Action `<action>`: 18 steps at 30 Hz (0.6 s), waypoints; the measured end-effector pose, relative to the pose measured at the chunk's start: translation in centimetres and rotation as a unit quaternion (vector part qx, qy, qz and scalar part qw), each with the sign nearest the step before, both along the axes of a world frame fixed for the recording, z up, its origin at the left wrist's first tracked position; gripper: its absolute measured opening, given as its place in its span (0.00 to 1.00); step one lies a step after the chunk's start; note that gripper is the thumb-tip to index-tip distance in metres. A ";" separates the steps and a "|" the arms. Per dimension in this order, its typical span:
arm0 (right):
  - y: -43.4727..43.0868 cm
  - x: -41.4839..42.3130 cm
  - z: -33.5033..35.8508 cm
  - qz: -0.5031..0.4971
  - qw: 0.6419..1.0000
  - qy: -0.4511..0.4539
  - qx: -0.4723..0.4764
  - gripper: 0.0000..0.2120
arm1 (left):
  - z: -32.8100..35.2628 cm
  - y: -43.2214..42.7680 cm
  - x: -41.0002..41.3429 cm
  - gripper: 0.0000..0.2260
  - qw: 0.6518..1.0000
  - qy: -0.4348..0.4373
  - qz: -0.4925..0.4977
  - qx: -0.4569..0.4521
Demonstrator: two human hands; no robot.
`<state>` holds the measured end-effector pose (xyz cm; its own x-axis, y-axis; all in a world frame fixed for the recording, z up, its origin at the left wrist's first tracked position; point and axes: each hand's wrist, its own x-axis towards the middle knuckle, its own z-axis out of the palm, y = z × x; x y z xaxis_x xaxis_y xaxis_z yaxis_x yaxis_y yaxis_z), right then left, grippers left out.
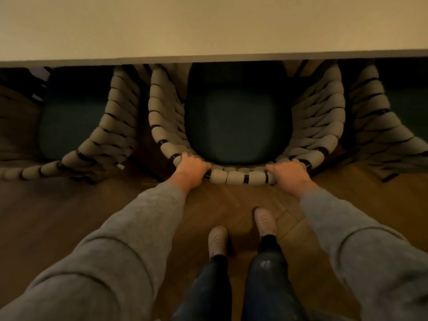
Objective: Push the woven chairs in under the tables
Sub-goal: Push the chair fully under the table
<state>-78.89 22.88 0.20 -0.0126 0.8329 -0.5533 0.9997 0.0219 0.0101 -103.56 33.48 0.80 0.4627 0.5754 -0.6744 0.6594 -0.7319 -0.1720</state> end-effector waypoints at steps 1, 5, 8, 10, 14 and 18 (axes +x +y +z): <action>-0.4 -0.6 0.1 -0.003 1.000 0.002 0.000 0.16 | -0.2 -0.4 -0.6 0.20 1.000 -0.003 -0.002 0.001; -2.4 -2.5 -0.2 -0.003 1.000 0.006 -0.011 0.14 | -0.8 -2.7 -2.9 0.21 1.000 -0.008 0.007 -0.010; -3.7 -3.6 -0.7 0.009 1.000 0.014 -0.007 0.15 | -0.5 -3.6 -4.3 0.20 1.000 0.009 -0.007 -0.009; -4.0 -3.8 -0.7 0.007 0.999 0.032 -0.002 0.18 | -0.1 -3.9 -4.7 0.20 1.000 0.013 -0.013 -0.007; -3.3 -2.5 -0.2 -0.037 0.998 0.038 0.019 0.22 | 0.3 -3.3 -5.1 0.21 1.000 -0.001 -0.011 -0.004; -1.7 -3.3 -0.2 -0.011 1.000 -0.006 0.002 0.14 | 0.5 -1.7 -5.9 0.23 1.000 -0.014 -0.003 0.000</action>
<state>-82.15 21.17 0.00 0.0130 0.8356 -0.5492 0.9998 -0.0009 0.0223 -109.51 31.76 1.26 0.4842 0.5727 -0.6614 0.6597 -0.7356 -0.1540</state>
